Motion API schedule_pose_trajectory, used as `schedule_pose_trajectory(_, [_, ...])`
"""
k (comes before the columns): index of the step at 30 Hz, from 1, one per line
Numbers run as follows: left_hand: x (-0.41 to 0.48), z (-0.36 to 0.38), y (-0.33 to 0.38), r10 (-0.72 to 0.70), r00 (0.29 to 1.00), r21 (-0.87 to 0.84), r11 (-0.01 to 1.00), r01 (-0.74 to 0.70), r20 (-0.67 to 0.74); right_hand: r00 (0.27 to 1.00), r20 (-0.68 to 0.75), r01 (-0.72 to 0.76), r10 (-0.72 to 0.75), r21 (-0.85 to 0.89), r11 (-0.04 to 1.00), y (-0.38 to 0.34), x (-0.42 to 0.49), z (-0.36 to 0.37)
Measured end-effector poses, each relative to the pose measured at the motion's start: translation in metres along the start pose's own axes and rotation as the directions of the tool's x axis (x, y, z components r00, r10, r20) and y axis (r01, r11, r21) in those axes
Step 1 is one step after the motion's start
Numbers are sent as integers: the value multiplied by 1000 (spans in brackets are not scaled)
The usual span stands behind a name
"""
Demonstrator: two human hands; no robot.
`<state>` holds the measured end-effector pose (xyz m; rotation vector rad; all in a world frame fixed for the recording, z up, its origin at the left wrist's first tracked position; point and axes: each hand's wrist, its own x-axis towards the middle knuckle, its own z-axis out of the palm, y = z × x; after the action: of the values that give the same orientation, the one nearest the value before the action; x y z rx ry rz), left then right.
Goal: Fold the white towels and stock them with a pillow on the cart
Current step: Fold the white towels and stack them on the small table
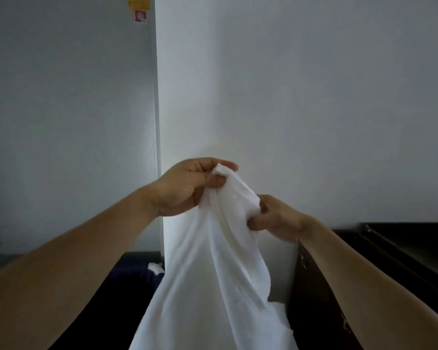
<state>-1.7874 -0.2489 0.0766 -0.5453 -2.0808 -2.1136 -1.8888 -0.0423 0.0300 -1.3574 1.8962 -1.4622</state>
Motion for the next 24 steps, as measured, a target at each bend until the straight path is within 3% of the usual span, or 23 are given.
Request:
schedule_pose_trajectory(3, [20,-13,32,85,993,8,996,-85,-77,986,-122,113,-114,-15,993,-37,6,-18])
schedule_pose_trajectory(6, [45,-21,58,197,970,174,970,-171,-144,905,-321,242,-279,-149,959,-76,12,-34])
schedule_pose_trajectory(8, [58,-27,70,288,933,312,926,-213,-214,870,-374,261,-322,-204,943,-85,10,-43])
schedule_pose_trajectory(9, [62,-30,72,331,907,385,897,-217,-259,886,-356,214,-296,-253,944,-83,7,-45])
schedule_pose_trajectory(11, [66,-37,70,385,868,527,831,-178,-314,954,-285,-31,-92,-399,916,-73,-2,-47])
schedule_pose_trajectory(13, [68,-46,61,380,863,579,805,-131,-333,953,-291,-241,81,-574,782,-65,-12,-54])
schedule_pose_trajectory(15, [71,-54,57,406,826,543,827,-149,-391,916,-400,-274,-8,-641,717,-71,-21,-70])
schedule_pose_trajectory(18, [72,-67,59,421,765,332,899,-284,-486,858,-482,-250,-176,-693,676,-86,-34,-86])
schedule_pose_trajectory(21, [67,-79,41,359,800,317,922,-223,-481,904,-427,-356,2,-750,557,-71,-47,-81])
schedule_pose_trajectory(22, [63,-84,29,333,808,348,922,-170,-486,910,-411,-371,61,-737,565,-60,-54,-79])
schedule_pose_trajectory(24, [55,-93,4,298,803,378,920,-99,-516,921,-385,-323,63,-661,678,-45,-68,-77])
